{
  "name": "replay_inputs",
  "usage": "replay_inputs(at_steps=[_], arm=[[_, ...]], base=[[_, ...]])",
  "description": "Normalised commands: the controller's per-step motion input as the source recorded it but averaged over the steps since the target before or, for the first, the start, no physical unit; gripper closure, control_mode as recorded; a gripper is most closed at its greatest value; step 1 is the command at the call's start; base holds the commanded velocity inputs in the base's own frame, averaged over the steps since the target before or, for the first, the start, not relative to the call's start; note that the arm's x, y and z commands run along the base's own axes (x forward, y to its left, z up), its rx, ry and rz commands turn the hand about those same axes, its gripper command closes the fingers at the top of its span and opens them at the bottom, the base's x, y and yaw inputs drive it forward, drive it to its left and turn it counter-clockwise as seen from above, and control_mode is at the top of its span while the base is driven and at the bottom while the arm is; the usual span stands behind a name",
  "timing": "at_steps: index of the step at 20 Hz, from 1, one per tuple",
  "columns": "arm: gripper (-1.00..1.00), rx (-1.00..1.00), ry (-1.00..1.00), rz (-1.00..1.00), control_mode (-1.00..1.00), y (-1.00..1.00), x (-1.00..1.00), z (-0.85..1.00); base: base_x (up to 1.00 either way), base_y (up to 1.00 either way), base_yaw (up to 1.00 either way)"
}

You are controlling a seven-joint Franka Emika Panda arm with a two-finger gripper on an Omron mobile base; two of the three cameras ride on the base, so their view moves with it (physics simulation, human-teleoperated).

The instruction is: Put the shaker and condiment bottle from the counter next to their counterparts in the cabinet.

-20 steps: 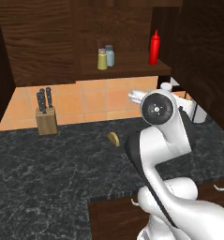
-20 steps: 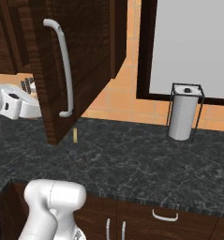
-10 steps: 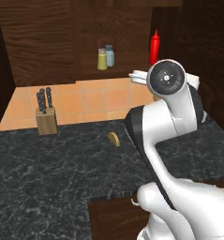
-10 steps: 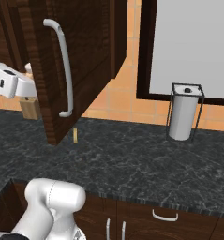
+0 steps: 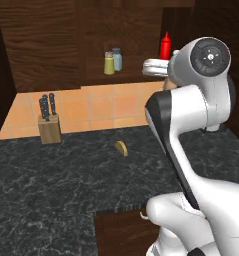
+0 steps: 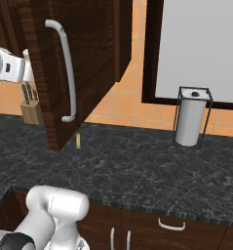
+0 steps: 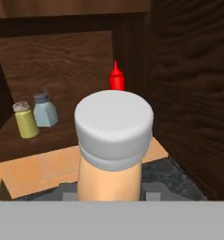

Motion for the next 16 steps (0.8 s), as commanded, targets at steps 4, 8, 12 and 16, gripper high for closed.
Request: replay_inputs(at_steps=[4,8,12,16], arm=[[1.00,-0.11,0.00,0.27,-1.00,0.00,0.16,-0.14],[1.00,-0.13,0.00,0.15,-1.00,0.00,0.33,-0.01],[1.00,-0.18,-0.03,0.01,-1.00,0.00,0.44,0.00],[1.00,-0.12,-0.03,0.00,-1.00,0.00,0.59,0.00]], base=[[0.00,0.00,0.00],[0.00,0.00,0.00],[0.00,0.00,0.00],[0.00,0.00,0.00]])
